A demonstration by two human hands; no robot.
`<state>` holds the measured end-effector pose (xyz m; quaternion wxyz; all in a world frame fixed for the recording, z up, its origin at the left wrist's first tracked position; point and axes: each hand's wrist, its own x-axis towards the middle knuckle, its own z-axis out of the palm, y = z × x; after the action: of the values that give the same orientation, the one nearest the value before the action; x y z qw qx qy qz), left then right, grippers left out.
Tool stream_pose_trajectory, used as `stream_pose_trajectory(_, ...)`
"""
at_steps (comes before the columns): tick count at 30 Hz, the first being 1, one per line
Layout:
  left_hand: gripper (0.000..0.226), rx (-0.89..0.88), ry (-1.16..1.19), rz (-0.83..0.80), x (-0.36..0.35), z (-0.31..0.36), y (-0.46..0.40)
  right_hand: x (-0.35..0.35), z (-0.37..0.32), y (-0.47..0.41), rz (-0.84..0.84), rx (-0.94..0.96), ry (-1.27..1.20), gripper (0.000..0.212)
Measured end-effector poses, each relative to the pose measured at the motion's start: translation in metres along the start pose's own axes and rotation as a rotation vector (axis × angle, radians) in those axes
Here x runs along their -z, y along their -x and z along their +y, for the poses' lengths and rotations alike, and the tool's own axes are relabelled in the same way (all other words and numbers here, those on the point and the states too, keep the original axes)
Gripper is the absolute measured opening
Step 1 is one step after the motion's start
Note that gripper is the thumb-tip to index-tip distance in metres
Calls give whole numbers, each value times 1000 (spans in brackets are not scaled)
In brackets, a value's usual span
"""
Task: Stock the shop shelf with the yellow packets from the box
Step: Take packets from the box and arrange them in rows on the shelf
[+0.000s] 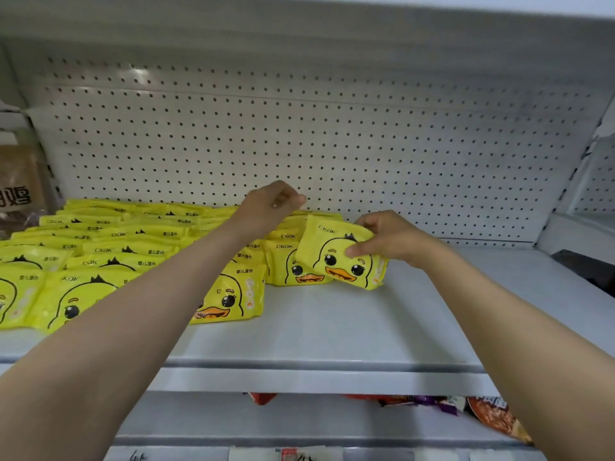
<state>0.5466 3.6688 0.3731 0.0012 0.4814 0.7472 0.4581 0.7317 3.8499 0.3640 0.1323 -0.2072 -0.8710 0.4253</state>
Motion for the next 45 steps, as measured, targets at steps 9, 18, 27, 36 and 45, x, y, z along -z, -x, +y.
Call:
stream_pose_trajectory(9, 48, 19, -448, -394, -11, -10, 11, -55, -10, -29, -154, 105, 267, 37)
stream_pose_trajectory(18, 55, 82, -716, -295, -17, -19, 15, -62, 2, -24, 154, 254, 504, 55)
stream_pose_trajectory(27, 81, 230, -962, -108, -36, -1, 31, -69, 0, -12, 245, 220, 733, 54)
stream_pose_trajectory(36, 68, 260, -726, 177, -10, 24, 91, -57, -42, 10, 255, 288, 709, 53)
stream_pose_trajectory(45, 58, 306, -839, 373, 77, 38, 188, -103, -112, 51, 191, 573, 638, 51)
